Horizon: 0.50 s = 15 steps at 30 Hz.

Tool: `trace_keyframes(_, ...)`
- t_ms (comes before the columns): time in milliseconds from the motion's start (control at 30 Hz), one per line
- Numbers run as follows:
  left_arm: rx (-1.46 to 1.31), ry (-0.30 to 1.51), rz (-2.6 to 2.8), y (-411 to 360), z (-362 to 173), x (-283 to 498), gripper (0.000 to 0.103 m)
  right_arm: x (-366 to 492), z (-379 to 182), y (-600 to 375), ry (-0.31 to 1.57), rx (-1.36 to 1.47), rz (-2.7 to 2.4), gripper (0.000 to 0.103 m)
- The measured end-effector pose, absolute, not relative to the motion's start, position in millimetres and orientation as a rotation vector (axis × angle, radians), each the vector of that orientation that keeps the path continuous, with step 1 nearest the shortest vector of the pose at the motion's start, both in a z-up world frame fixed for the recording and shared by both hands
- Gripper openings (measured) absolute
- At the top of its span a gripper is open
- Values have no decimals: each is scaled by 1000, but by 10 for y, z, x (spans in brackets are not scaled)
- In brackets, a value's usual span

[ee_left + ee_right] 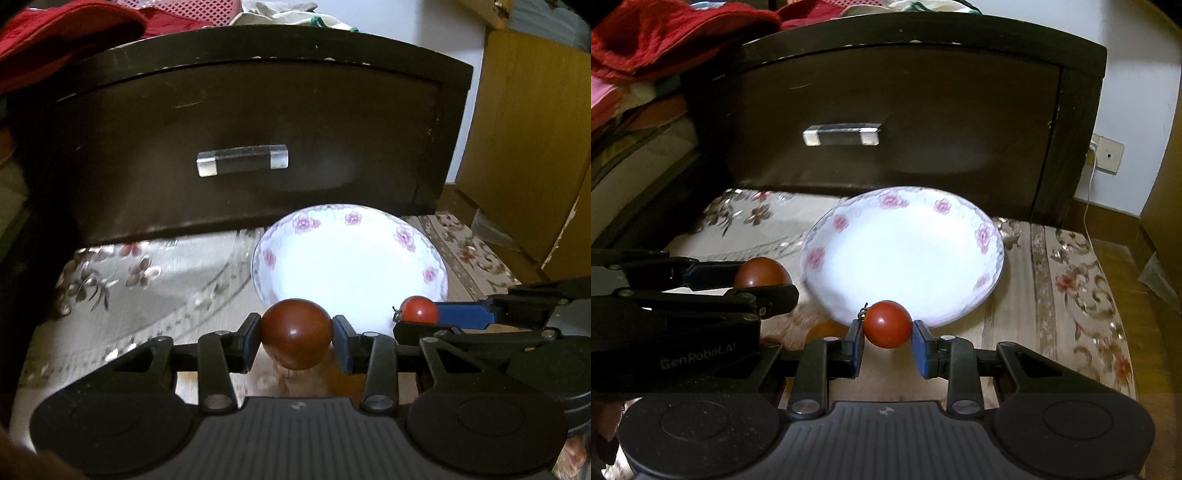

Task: Organize fruits
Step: 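Carry both tomatoes over the white bowl and open both grippers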

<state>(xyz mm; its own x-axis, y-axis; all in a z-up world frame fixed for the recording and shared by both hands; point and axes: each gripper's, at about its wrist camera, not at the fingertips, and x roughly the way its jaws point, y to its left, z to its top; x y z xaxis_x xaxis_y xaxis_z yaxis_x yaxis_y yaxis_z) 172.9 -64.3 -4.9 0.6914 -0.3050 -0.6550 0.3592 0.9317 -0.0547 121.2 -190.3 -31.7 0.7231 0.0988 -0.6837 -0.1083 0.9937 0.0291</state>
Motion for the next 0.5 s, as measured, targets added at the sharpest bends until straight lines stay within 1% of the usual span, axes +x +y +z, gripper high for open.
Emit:
trace_keyframes(200, 101, 727, -377, -730, -110, 2000, 46, 1470, -393, -1973, 745, 1, 106, 26)
trace_keyframes(500, 101, 736, -371, -792, -181, 2098, 48, 1574, -481, -2025, 742, 7, 91, 29)
